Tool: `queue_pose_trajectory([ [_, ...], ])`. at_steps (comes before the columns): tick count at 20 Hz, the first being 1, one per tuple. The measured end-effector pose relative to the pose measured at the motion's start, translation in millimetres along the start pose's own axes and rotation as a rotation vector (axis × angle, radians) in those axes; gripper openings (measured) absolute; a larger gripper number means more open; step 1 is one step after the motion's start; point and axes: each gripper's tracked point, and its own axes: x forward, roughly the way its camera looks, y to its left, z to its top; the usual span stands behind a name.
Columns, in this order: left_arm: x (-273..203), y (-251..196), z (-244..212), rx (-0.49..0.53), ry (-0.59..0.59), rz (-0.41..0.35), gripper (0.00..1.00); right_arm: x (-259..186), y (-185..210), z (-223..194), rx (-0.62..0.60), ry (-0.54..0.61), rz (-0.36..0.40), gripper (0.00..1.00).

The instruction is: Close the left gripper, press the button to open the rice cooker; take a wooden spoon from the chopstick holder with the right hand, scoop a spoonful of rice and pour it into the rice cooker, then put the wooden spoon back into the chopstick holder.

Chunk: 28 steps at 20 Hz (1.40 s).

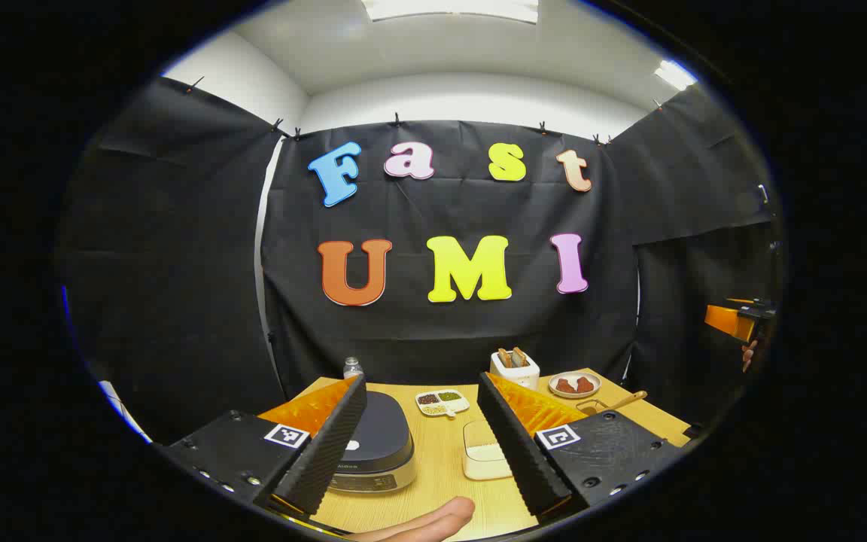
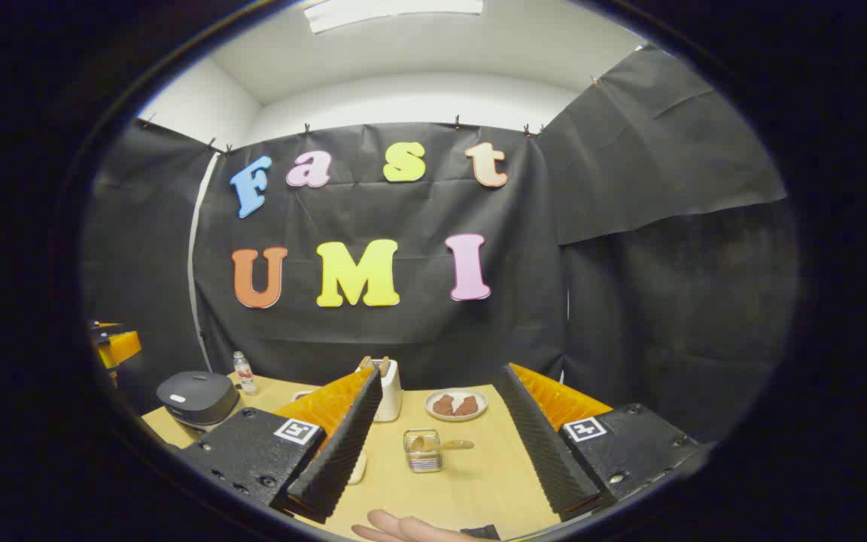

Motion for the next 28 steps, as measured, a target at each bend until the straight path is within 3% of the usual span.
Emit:
queue_pose_trajectory([
  [2,-1,2,2,0.0,-0.003,0.004,0.94,0,-4,-1,0.003,0.0,0.001,1.0],
  [12,3,18,8,-0.057,-0.055,0.007,0.94,-3,-4,1,-0.003,-0.017,0.023,1.0],
  [16,6,43,2,-0.035,-0.043,0.102,0.94,-2,-2,-2,0.006,-0.015,0.03,0.96],
  [17,13,46,0,-0.026,-0.032,0.113,0.83,-1,-2,-3,0.006,-0.013,0.034,0.96],
  [18,14,45,-4,-0.028,-0.015,0.108,1.0,-2,-2,-5,0.005,-0.013,0.037,0.96],
  [20,21,40,-8,-0.022,-0.002,0.081,0.94,0,-1,-6,0.002,-0.015,0.038,1.0],
  [22,24,39,-15,0.005,0.019,0.067,0.81,3,2,-11,-0.005,-0.007,0.042,1.0],
  [24,28,42,-26,0.04,0.055,0.082,0.58,4,6,-15,-0.005,0.003,0.049,0.96],
  [25,31,43,-28,0.051,0.068,0.084,0.61,5,7,-18,-0.005,0.009,0.052,0.96],
  [26,32,44,-33,0.059,0.088,0.09,0.53,6,8,-20,-0.004,0.015,0.055,0.96],
  [27,35,44,-38,0.065,0.105,0.092,0.59,8,9,-23,-0.005,0.019,0.058,0.96],
  [28,36,44,-43,0.074,0.121,0.099,0.44,9,9,-25,-0.005,0.022,0.058,1.0],
])
